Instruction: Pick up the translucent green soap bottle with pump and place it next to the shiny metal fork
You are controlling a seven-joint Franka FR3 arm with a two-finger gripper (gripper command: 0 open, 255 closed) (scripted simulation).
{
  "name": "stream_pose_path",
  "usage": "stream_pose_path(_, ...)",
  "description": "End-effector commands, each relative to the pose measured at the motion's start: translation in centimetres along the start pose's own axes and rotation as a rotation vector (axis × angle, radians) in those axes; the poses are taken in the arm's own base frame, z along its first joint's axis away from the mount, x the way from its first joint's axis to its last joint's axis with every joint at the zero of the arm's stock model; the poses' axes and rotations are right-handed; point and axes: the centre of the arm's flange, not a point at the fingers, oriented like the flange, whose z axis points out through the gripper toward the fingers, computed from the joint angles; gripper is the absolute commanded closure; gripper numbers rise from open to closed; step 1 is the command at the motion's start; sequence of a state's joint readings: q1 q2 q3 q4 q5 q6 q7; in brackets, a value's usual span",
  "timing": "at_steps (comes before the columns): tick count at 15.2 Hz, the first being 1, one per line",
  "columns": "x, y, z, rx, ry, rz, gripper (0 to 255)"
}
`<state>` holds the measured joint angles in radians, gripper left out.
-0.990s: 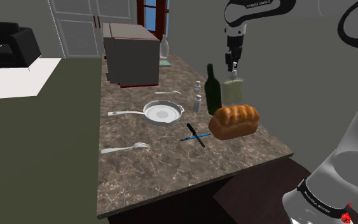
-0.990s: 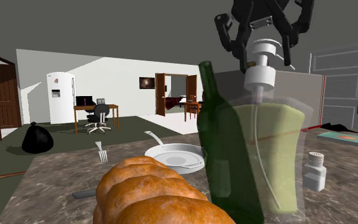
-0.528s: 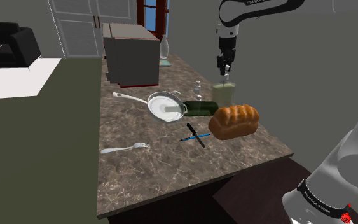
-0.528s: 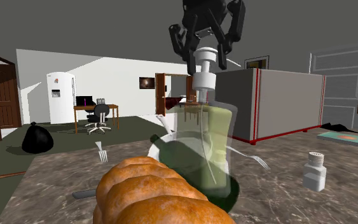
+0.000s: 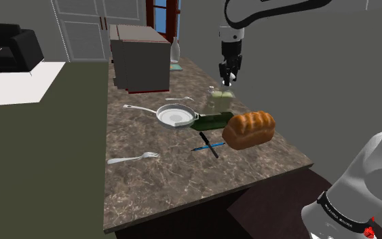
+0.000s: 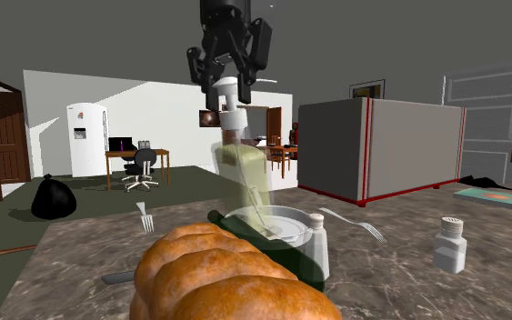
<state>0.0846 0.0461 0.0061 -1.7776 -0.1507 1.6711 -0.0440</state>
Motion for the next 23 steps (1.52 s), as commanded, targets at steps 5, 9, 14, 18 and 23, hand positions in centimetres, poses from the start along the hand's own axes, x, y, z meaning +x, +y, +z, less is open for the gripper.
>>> stream_pose_path(5,-0.5,-8.0,-1.1,0.000,0.000,0.001,255)
stream_pose_path(9,-0.8,-13.3,-1.8,0.000,0.000,0.001,255)
stream_pose_path(14,-1.1,-19.8,-2.6,0.000,0.000,0.001,255)
stream_pose_path(18,-1.4,-25.0,-3.3,0.000,0.000,0.001,255)
stream_pose_path(23,-1.7,-31.6,-4.2,0.000,0.000,0.001,255)
